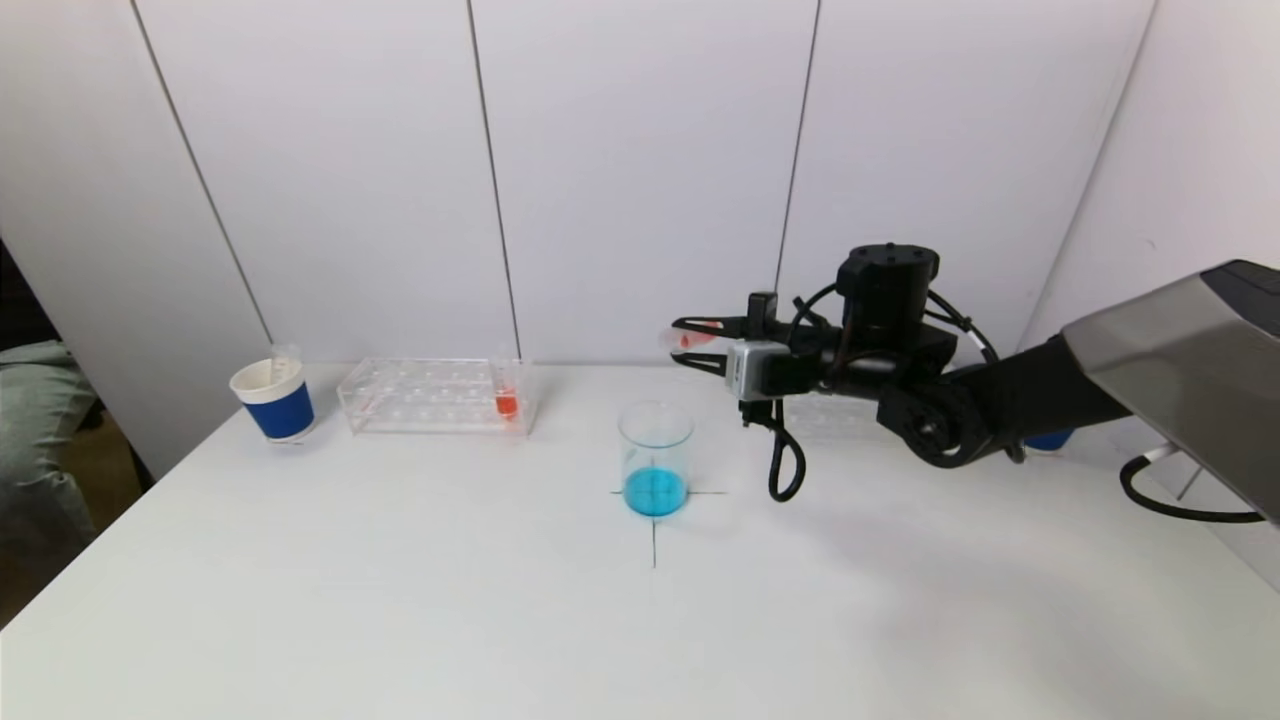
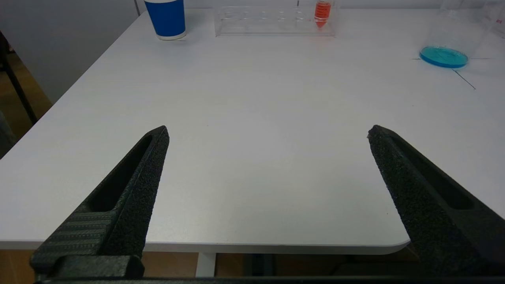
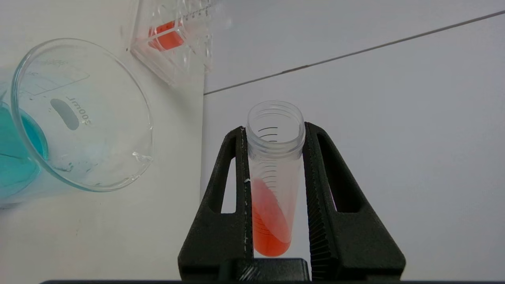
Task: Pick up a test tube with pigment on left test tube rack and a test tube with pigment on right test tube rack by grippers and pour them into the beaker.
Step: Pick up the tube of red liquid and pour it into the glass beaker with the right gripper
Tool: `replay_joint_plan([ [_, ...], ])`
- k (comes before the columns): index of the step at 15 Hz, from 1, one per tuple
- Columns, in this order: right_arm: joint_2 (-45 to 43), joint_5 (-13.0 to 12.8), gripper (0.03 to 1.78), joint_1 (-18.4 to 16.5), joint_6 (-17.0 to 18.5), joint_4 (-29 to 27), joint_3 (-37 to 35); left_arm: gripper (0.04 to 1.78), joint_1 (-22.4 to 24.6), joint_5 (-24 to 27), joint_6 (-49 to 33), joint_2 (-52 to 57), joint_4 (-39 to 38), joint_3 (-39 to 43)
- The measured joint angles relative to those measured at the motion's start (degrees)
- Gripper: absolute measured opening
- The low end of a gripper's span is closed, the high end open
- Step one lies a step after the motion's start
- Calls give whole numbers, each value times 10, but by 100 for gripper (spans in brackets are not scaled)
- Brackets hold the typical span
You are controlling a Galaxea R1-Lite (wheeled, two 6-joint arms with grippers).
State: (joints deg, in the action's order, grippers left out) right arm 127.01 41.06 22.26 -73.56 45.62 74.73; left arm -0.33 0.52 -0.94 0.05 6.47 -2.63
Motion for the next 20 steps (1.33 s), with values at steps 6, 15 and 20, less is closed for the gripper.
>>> replay_joint_plan([
  [6, 14, 0, 45, 0, -26, 41, -15, 176, 0, 0, 0, 0, 0, 0],
  [15, 21, -1, 45, 5, -56, 90, -38, 176, 0, 0, 0, 0, 0, 0],
  [20, 24, -6, 45, 6, -76, 101, -41, 176, 0, 0, 0, 0, 0, 0],
])
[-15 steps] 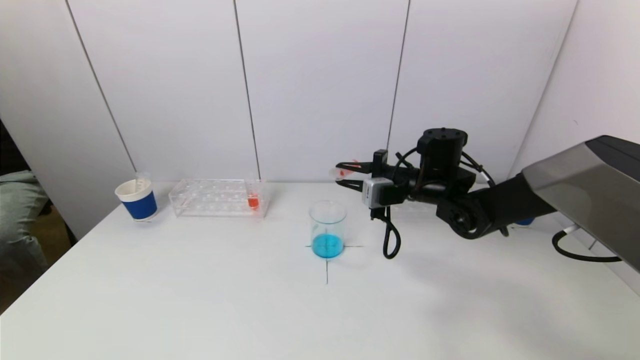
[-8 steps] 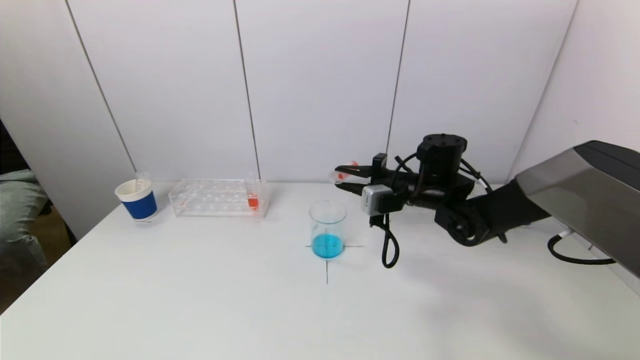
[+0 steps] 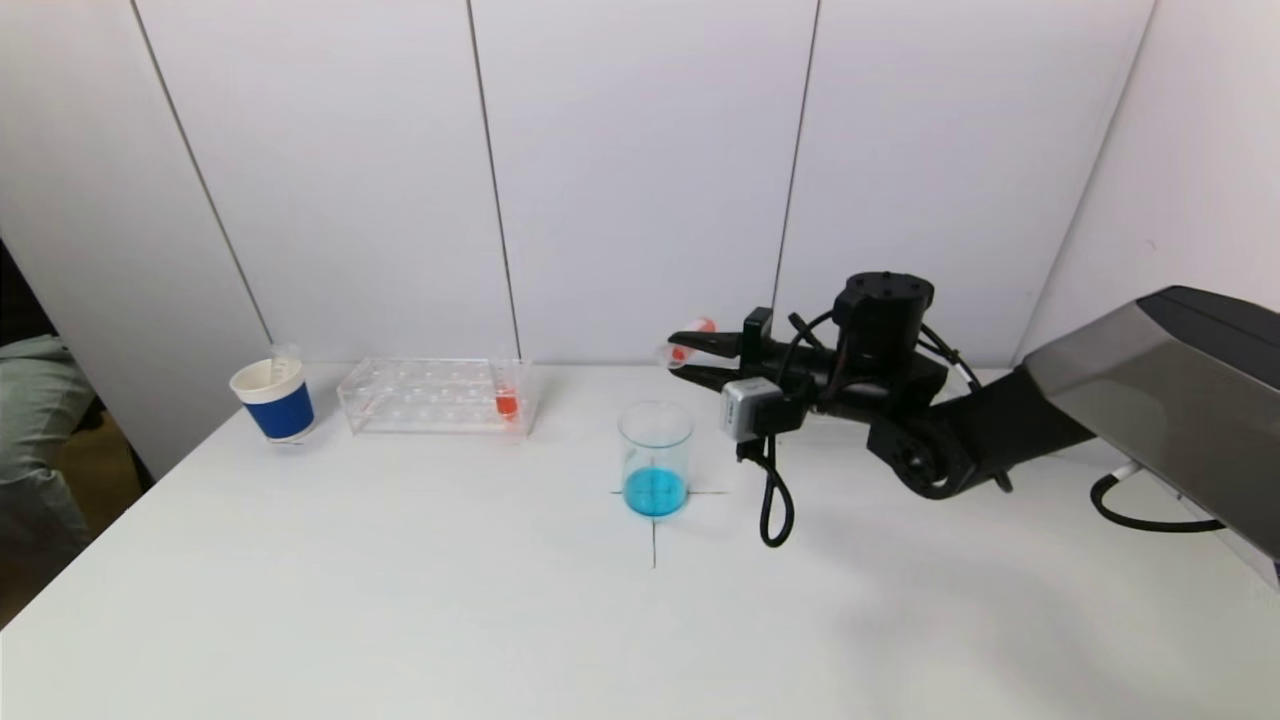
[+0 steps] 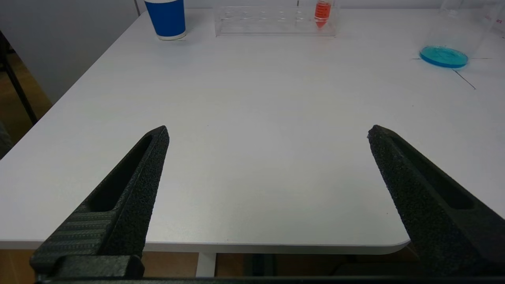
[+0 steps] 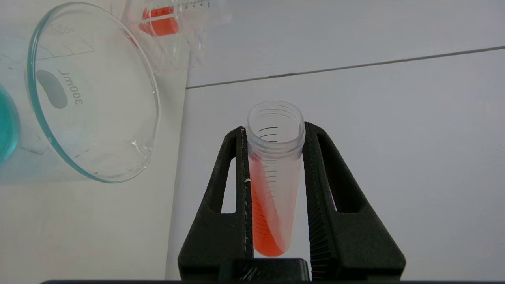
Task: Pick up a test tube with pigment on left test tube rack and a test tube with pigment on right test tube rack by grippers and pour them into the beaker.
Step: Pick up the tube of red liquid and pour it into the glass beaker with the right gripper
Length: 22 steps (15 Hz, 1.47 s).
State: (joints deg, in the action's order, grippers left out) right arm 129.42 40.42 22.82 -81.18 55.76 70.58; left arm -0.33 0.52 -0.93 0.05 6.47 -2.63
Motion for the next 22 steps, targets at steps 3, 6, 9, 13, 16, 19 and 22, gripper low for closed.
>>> replay_joint_plan([
  [3, 5, -2, 45, 0, -13, 12, 1, 176, 0, 0, 0, 0, 0, 0],
  [6, 9, -2, 45, 0, -24, 15, 1, 176, 0, 0, 0, 0, 0, 0],
  [9, 9, -2, 45, 0, -36, 20, 1, 176, 0, 0, 0, 0, 0, 0],
  [13, 12, -1, 45, -4, -50, 32, -2, 176, 0, 0, 0, 0, 0, 0],
  [16, 12, 0, 45, -6, -63, 36, -3, 176, 0, 0, 0, 0, 0, 0],
  [19, 12, 0, 45, -6, -70, 37, -3, 176, 0, 0, 0, 0, 0, 0],
  [22, 10, 0, 45, -6, -84, 34, -2, 176, 0, 0, 0, 0, 0, 0],
])
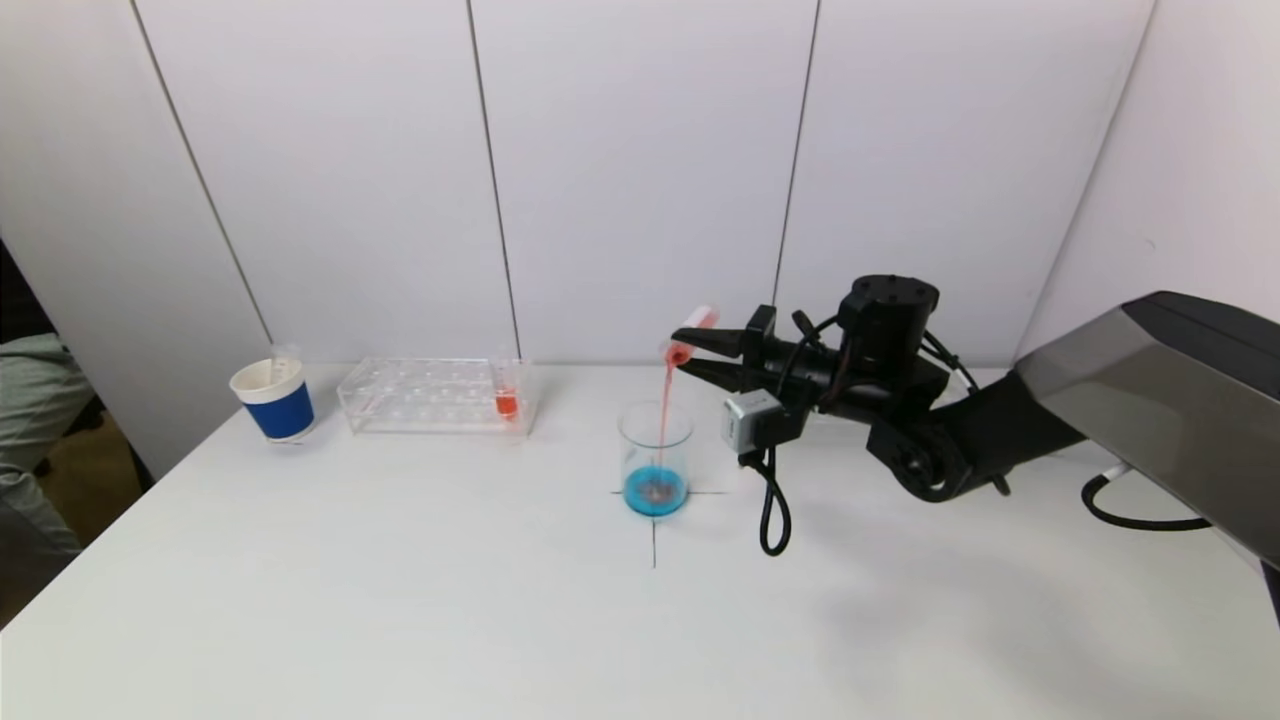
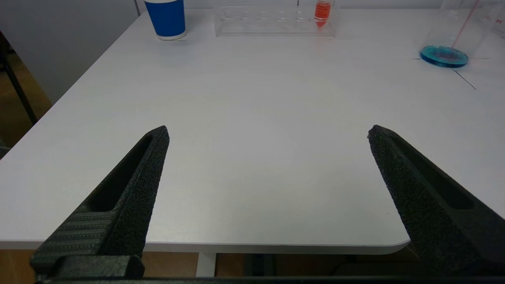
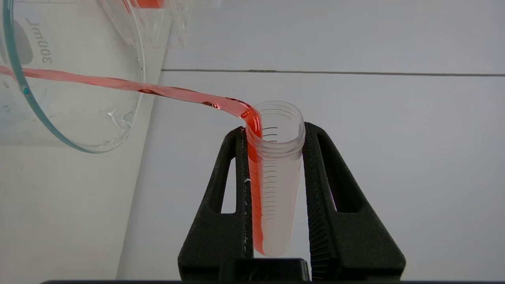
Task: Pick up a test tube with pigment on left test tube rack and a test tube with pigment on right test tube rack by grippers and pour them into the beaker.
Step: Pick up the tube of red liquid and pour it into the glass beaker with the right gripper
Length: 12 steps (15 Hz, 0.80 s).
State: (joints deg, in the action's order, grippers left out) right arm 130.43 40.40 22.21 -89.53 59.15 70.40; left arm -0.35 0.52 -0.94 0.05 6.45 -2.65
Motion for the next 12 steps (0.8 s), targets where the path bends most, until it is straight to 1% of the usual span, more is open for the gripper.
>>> replay_joint_plan([
  [12, -5, -8, 45, 6, -65, -5, 3, 176, 0, 0, 0, 0, 0, 0],
])
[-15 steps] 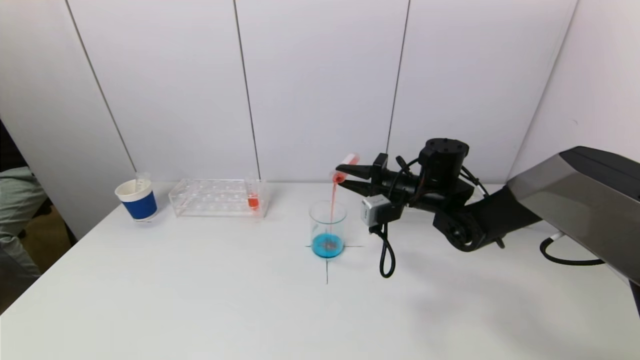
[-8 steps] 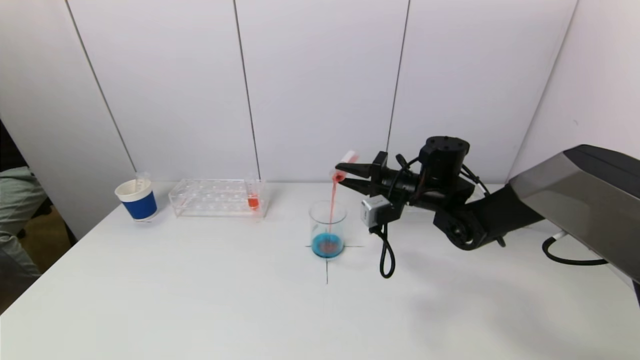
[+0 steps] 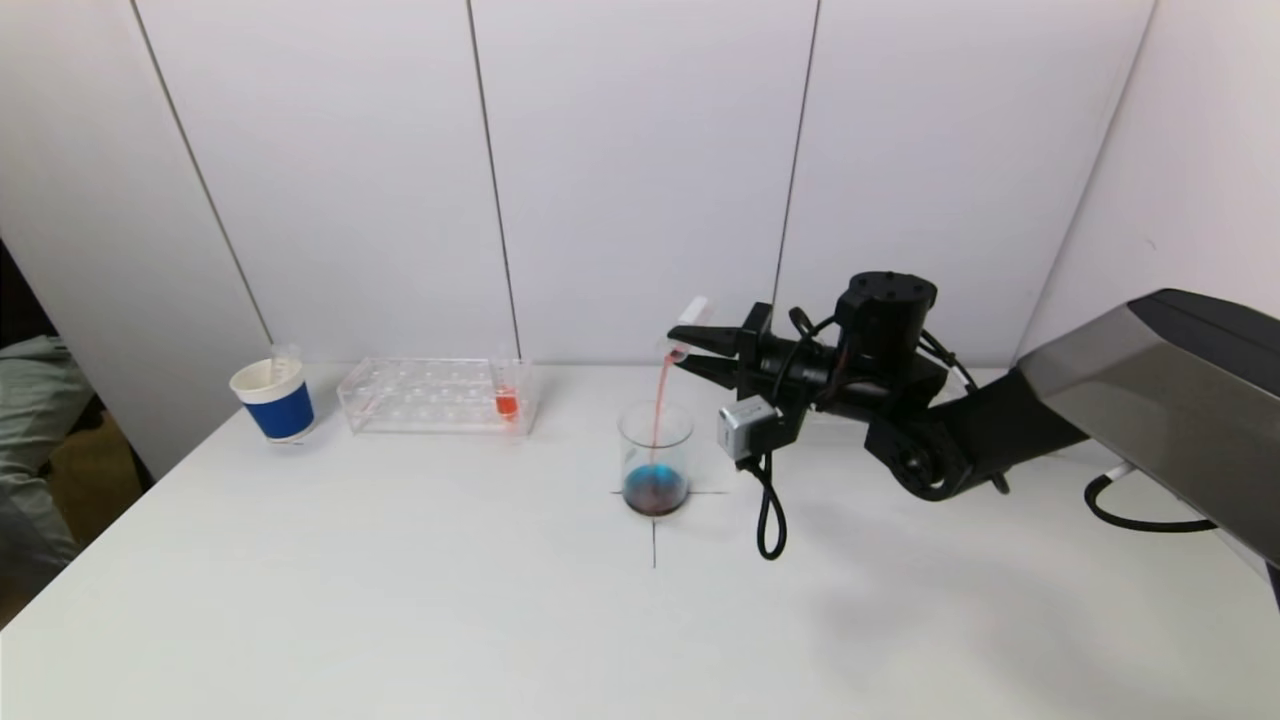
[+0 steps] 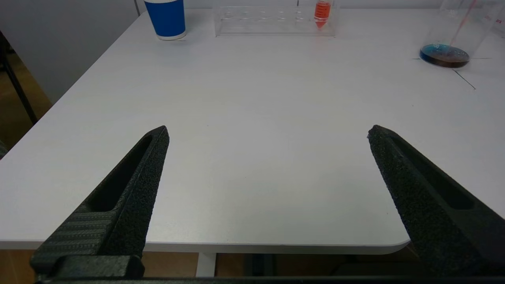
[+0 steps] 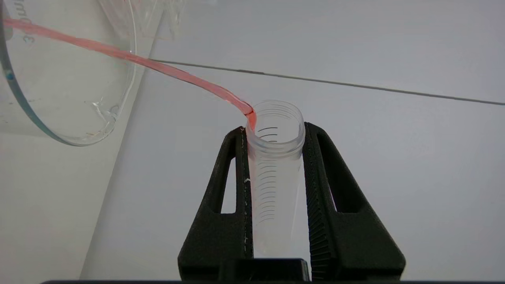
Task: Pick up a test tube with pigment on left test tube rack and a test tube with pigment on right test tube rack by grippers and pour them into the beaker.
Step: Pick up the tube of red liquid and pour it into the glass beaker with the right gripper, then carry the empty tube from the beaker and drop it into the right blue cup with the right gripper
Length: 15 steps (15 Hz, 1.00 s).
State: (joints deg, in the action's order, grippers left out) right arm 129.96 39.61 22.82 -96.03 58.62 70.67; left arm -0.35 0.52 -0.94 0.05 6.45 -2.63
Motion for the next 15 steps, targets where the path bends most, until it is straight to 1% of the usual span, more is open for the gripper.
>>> replay_joint_plan([
  [1, 0, -5, 45, 1, -6, 0, 0, 176, 0, 0, 0, 0, 0, 0],
  [5, -1, -13, 45, 4, -21, 1, 0, 176, 0, 0, 0, 0, 0, 0],
  [10, -2, -14, 45, 5, -31, 1, -2, 176, 0, 0, 0, 0, 0, 0],
  [15, -4, -13, 45, 5, -31, 1, -4, 176, 0, 0, 0, 0, 0, 0],
])
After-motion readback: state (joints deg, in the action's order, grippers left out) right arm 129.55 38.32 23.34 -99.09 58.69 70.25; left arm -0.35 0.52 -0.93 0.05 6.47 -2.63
